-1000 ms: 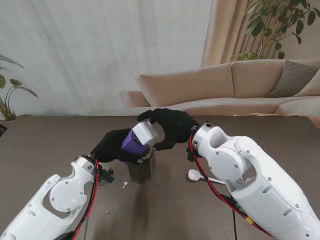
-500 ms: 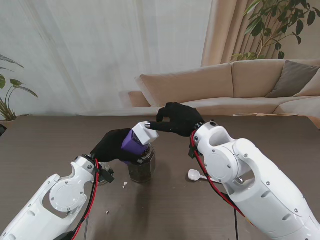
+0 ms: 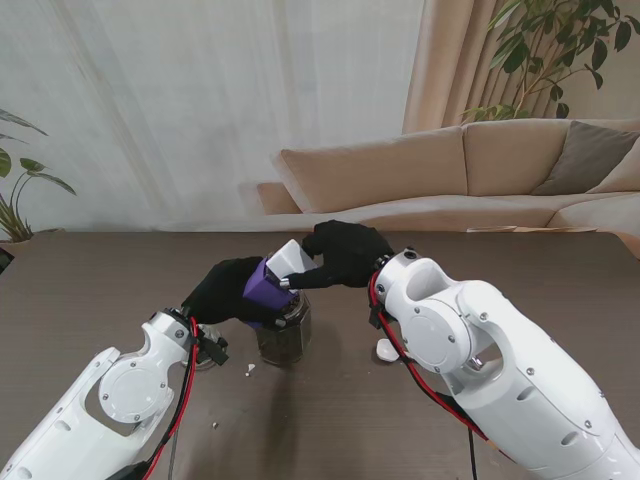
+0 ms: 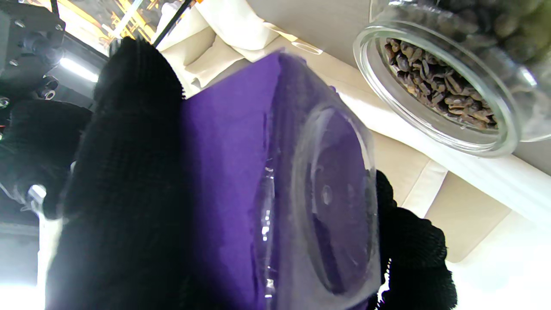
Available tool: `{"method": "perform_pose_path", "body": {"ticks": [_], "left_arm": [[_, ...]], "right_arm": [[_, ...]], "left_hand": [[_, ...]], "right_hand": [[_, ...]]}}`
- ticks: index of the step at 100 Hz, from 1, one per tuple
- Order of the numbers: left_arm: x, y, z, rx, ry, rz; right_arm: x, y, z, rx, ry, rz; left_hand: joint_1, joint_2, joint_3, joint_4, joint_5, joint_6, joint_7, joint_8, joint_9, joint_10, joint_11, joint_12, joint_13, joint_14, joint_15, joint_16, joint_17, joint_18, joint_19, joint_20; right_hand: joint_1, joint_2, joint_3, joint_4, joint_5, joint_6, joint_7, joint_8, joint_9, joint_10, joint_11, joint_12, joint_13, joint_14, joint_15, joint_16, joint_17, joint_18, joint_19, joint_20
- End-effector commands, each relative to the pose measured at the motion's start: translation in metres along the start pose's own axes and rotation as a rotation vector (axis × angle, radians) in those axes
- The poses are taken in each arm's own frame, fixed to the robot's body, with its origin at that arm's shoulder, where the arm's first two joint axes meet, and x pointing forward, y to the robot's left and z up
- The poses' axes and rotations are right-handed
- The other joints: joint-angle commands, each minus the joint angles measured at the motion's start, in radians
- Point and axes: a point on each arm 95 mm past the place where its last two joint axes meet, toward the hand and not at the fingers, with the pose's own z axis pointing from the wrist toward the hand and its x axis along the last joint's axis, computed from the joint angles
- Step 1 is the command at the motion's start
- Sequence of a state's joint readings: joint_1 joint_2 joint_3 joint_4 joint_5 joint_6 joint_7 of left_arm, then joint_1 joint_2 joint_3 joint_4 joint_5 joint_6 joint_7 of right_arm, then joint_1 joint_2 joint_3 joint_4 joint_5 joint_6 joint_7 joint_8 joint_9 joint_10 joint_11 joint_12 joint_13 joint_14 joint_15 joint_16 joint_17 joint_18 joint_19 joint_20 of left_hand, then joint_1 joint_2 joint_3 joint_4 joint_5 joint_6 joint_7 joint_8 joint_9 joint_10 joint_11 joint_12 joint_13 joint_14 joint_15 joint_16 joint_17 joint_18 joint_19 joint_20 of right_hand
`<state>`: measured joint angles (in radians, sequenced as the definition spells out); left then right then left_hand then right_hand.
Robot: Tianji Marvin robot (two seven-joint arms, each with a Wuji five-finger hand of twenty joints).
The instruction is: Portion coffee beans from the glass jar into the coffee jar
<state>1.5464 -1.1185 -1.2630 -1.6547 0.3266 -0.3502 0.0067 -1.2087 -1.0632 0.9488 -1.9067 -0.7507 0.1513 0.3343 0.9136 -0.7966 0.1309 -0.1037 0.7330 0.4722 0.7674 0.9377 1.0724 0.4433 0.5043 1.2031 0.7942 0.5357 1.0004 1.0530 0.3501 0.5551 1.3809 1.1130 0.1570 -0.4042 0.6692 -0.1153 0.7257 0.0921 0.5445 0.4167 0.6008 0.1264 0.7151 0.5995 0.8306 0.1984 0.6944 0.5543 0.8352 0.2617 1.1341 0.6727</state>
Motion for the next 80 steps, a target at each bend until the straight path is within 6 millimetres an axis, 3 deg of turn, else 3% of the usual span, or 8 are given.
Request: {"method": "perform_pose_path", "body": {"ticks": [1,13,28,37,55,58,61,80], "left_arm": [[0.003,0.0,0.001,-0.007,0.01,-0.005],[0.003,0.001,0.001,-0.009,0.01,-0.006],[0.003,0.001,0.002,-0.013,0.011,-0.007],[0.003,0.001,0.001,-0.015,0.009,-0.007],[0.004,0.001,0.0,-0.016,0.006,-0.005],[0.004,0.001,0.0,-0.015,0.005,-0.005],[0.004,0.001,0.0,-0.015,0.005,-0.005],[0.003,0.002,-0.001,-0.015,-0.001,-0.006]], "right_arm": [[0.003,-0.003,-0.001,0.026,0.029,0.001],[0.003,-0.003,0.001,0.026,0.036,0.015],[0.004,-0.007,0.005,0.044,0.046,0.045],[0.004,-0.01,0.007,0.05,0.046,0.066],[0.003,-0.018,0.012,0.026,0.055,0.116],[0.003,-0.019,0.012,0.014,0.057,0.124],[0.003,-0.02,0.013,-0.001,0.059,0.131],[0.001,-0.021,0.016,-0.082,0.074,0.189]], "left_hand": [[0.377,0.57,0.411,0.039,0.061,-0.114,0.199,0.063,0.066,-0.047,0.134,0.053,0.068,0.017,0.171,0.043,-0.046,-0.084,0.01,0.009],[0.377,0.57,0.411,0.039,0.061,-0.113,0.199,0.063,0.066,-0.048,0.134,0.053,0.068,0.016,0.171,0.043,-0.046,-0.084,0.009,0.009],[0.377,0.569,0.41,0.039,0.059,-0.113,0.198,0.062,0.065,-0.048,0.134,0.053,0.067,0.015,0.171,0.043,-0.046,-0.084,0.01,0.009],[0.377,0.569,0.41,0.039,0.059,-0.112,0.199,0.062,0.065,-0.047,0.133,0.053,0.065,0.017,0.17,0.043,-0.047,-0.084,0.009,0.008],[0.377,0.57,0.41,0.039,0.059,-0.112,0.198,0.061,0.064,-0.045,0.133,0.053,0.065,0.018,0.17,0.043,-0.047,-0.085,0.009,0.009],[0.377,0.57,0.411,0.04,0.06,-0.112,0.198,0.061,0.064,-0.046,0.133,0.053,0.065,0.017,0.17,0.043,-0.047,-0.084,0.009,0.009],[0.377,0.569,0.411,0.04,0.058,-0.111,0.197,0.061,0.064,-0.046,0.133,0.052,0.065,0.018,0.17,0.043,-0.047,-0.084,0.009,0.009],[0.377,0.569,0.41,0.039,0.059,-0.11,0.197,0.061,0.064,-0.046,0.132,0.052,0.065,0.019,0.17,0.043,-0.048,-0.084,0.009,0.009]], "right_hand": [[0.08,-0.052,0.173,0.001,-0.041,-0.128,0.003,0.025,-0.018,-0.008,0.01,0.018,0.025,-0.019,0.003,0.015,-0.357,0.001,0.031,-0.02],[0.142,-0.132,0.312,-0.027,-0.129,-0.172,0.022,0.04,-0.019,-0.015,0.016,0.015,0.039,-0.026,0.008,0.018,-0.352,0.002,0.031,-0.025],[0.174,-0.253,0.317,-0.05,-0.187,-0.263,0.035,0.047,-0.042,-0.026,0.013,0.009,0.035,-0.014,0.007,0.019,-0.358,0.012,0.023,-0.028],[0.161,-0.313,0.323,-0.061,-0.219,-0.256,0.04,0.05,-0.049,-0.019,0.017,0.005,0.039,-0.01,0.009,0.021,-0.355,0.022,0.02,-0.026],[0.182,-0.263,0.352,-0.057,-0.07,-0.3,0.199,0.147,0.035,-0.009,0.044,0.002,0.098,-0.022,0.032,0.027,-0.313,0.028,0.043,-0.019],[0.223,-0.247,0.333,-0.153,-0.035,-0.323,0.283,0.101,0.078,-0.011,0.053,0.005,0.129,-0.032,0.044,0.026,-0.292,0.029,0.058,-0.025],[0.255,-0.239,0.335,-0.184,-0.014,-0.349,0.396,0.032,0.132,-0.018,0.057,0.006,0.166,-0.041,0.056,0.024,-0.267,0.033,0.074,-0.034],[0.308,-0.227,0.46,-0.19,0.125,-0.352,0.54,0.034,0.356,-0.082,0.083,0.019,0.317,-0.086,0.095,0.034,-0.17,0.022,0.127,-0.045]]}}
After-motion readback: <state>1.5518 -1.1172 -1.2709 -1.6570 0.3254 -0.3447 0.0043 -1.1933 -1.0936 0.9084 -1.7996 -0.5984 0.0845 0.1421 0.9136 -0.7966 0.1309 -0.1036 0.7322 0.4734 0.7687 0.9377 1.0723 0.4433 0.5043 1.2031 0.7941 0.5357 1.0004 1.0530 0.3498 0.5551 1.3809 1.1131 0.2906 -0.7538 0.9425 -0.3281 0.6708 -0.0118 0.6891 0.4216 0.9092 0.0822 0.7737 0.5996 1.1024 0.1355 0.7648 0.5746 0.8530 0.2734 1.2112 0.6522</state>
